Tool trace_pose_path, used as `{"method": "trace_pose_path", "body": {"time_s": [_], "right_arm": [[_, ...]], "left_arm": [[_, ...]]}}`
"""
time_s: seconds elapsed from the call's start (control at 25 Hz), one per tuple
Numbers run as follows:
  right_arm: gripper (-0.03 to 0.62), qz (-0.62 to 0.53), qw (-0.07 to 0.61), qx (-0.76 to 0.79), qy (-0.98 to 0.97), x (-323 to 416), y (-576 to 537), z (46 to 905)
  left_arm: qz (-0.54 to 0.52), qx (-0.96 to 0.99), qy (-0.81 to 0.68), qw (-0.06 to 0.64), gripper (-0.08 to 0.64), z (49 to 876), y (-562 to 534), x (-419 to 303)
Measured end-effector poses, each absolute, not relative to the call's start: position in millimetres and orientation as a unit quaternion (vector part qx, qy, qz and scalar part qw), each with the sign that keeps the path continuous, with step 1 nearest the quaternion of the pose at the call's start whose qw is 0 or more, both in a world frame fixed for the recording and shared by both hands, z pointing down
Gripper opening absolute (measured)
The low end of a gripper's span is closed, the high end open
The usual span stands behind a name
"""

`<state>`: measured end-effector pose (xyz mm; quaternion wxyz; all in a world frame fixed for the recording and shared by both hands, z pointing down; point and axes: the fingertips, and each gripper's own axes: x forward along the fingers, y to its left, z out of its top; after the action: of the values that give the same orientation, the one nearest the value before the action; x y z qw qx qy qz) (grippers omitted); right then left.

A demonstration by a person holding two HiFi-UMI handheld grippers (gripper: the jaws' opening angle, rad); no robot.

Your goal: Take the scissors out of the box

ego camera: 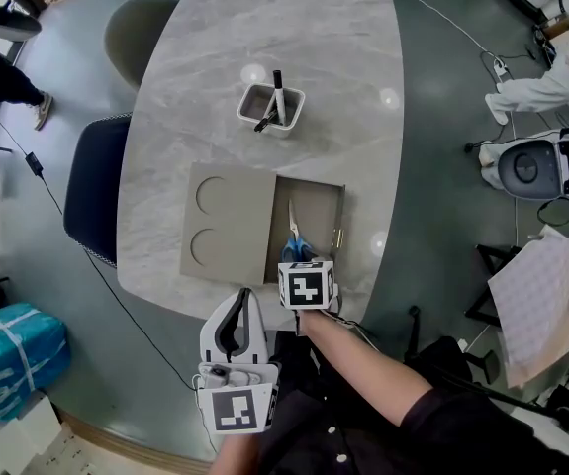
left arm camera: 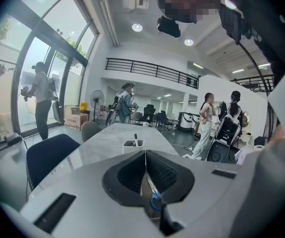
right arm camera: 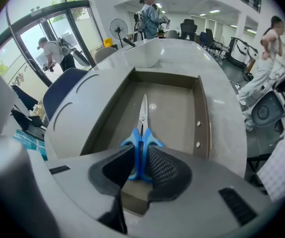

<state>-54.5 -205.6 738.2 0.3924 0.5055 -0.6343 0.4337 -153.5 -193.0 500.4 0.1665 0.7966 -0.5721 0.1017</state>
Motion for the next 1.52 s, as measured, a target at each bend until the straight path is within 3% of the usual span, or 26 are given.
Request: {"method": "trace_pose_path", "body": {"time_s": [0.52,0.96,1.52], "right_arm": [[0.080,0.421,0.300,0.514,-0.685,-28,-227,672],[0.081,0.382,0.179,0.518,-0.744,-9,-250,543],[0.080,0.137,0.058,0.540,-0.828,19,-214,380]], "left_arm": [[0.092,0.804,-0.569,0.143,0.017,475,-194,-127],[0.056,0.806,-0.577,0.122,0.017,428,-192,-104],[0.001,0.815,-0.577,0.047,0.017,341,-180,-88]]}}
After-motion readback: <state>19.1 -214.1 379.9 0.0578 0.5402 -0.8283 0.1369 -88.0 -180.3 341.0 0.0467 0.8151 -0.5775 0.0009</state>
